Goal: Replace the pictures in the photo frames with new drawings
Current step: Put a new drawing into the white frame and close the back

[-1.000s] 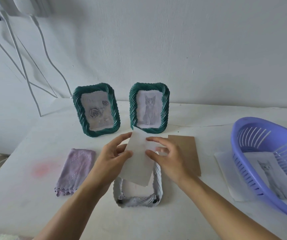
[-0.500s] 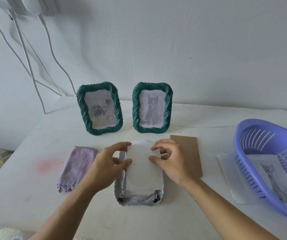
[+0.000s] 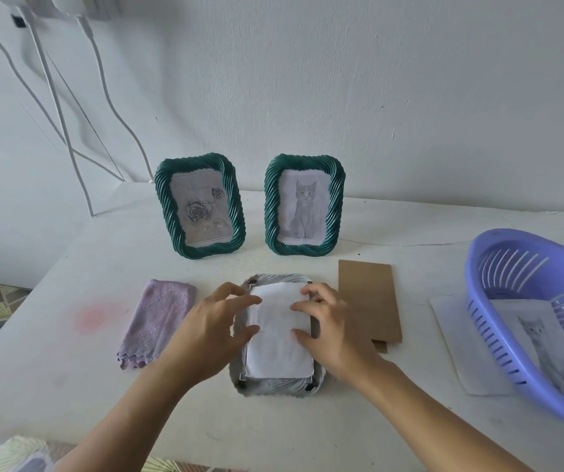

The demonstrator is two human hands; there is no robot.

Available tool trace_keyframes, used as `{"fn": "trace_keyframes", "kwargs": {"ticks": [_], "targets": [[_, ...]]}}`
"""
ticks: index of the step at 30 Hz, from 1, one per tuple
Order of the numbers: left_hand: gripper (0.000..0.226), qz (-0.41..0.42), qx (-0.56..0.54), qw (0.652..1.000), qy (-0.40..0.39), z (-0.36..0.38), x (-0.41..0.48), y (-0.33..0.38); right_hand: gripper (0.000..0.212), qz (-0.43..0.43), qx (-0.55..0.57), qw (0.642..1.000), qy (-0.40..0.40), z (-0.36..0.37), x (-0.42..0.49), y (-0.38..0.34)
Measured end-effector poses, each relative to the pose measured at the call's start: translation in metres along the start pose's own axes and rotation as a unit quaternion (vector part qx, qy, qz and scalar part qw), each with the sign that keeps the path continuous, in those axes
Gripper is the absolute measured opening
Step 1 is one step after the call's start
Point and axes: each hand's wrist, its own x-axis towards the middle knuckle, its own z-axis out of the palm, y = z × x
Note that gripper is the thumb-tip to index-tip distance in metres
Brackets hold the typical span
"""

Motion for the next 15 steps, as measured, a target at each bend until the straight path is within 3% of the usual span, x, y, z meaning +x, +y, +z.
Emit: {"fn": "trace_keyframes", "kwargs": {"ticks": [5, 15], "targets": [[0.046, 0.028, 0.116, 0.993, -0.026, 0.005, -0.004, -0.006, 0.035, -0.036, -0.073, 0.997, 0.015, 0.002, -0.004, -0.001], [0.051, 0.022, 0.14, 0.989, -0.046, 0.015, -0.01, -0.016, 0.045, -0.053, -0.14, 0.988, -0.029, 0.003, -0.01, -0.003]]}}
